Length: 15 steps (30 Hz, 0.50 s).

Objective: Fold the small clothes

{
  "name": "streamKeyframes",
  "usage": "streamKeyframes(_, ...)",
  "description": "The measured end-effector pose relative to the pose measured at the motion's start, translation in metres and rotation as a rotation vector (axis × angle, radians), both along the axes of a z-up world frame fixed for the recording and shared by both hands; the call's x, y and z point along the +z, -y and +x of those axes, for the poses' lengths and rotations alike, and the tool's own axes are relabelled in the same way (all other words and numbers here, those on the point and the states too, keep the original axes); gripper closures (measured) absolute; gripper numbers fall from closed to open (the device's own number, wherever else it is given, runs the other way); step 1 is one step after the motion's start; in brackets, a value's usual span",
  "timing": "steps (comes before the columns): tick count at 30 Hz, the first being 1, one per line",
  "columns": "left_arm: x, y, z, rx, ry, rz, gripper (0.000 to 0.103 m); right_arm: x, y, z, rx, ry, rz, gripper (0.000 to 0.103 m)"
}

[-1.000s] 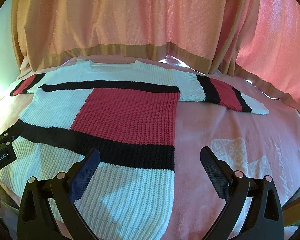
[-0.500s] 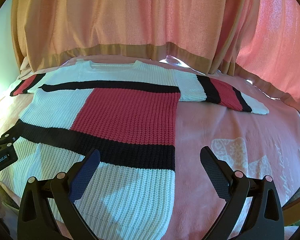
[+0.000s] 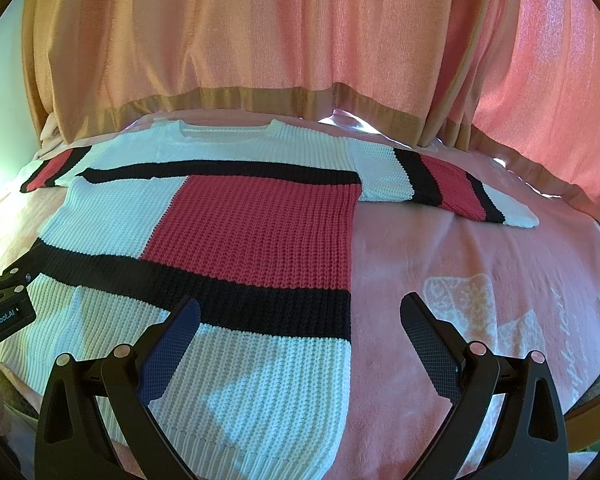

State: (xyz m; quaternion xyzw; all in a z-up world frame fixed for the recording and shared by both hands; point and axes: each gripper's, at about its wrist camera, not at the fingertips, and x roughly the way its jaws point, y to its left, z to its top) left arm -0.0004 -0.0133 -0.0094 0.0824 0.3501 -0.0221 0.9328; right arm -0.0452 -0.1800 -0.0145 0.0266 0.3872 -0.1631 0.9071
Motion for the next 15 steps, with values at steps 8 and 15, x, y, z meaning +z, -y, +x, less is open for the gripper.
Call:
streamKeyframes(8, -0.0001, 0.0002, 0.0, 0.002, -0.001, 0.001, 0.005, -0.0008, -0.0003, 0.0, -0.001, -0.001, 0.001, 0.005)
streamKeyframes(15, 0.0001, 0.0006, 0.0002, 0.0, -0.001, 0.002, 0.005, -0.0017, -0.0005, 0.0002, -0.001, -0.001, 0.003, 0.005)
